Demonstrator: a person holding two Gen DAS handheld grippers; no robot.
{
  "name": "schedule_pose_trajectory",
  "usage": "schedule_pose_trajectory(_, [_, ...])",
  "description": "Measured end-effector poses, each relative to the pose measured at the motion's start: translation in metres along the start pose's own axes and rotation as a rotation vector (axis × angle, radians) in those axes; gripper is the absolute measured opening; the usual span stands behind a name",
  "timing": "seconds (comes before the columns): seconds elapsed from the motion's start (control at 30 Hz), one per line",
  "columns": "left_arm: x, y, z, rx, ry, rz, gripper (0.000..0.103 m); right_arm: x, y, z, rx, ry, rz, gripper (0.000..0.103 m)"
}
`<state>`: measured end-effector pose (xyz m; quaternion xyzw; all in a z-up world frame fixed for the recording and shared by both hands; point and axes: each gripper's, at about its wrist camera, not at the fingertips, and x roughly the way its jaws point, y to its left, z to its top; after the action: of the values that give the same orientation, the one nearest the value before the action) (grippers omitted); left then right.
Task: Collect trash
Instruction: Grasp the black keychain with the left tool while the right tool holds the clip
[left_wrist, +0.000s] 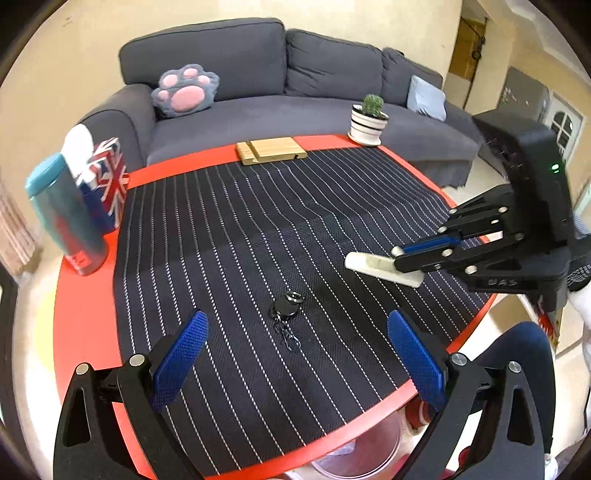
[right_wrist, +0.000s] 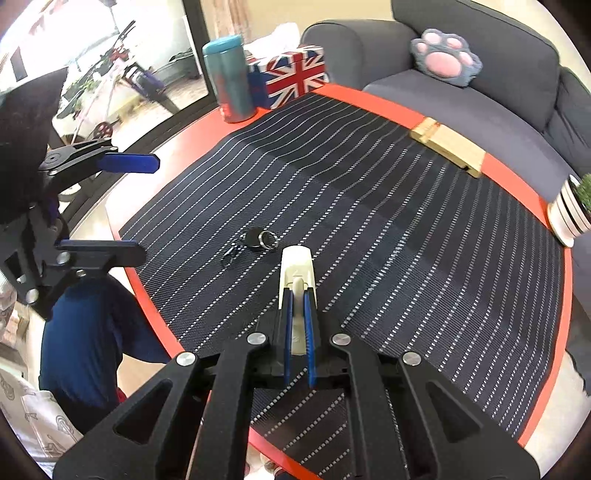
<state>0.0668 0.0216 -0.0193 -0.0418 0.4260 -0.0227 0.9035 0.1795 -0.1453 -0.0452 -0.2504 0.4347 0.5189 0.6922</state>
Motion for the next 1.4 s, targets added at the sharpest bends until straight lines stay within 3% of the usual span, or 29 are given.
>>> schedule_pose_trajectory(0.4, [0.062,0.0,0.011,0.129,0.186,-0.021,0.094,-0.015,-0.021,-0.015,0.054,-0.018,-0.027,0.006])
schedule_pose_trajectory(0.6, [0.086,0.003,0.007,0.158,0.242,-0.021,0.094,-0.014,-0.025,-0.019,0.068,-0.013,-0.032,0.006])
schedule_pose_trajectory(1.0, [0.101,0.008,0.001,0.147,0.273,-0.026,0.045,-0.011,-0.026,-0.021,0.075,-0.008,-0.031,0.006])
schedule_pose_trajectory(1.1, [0.099,0.007,0.001,0.146,0.277,-0.016,0.027,-0.011,-0.025,-0.021,0.074,-0.009,-0.029,0.006])
schedule_pose_trajectory(1.4, [0.085,0.004,0.0,0.117,0.234,-0.002,0.027,-0.011,-0.023,-0.025,0.094,-0.033,-0.033,0.006])
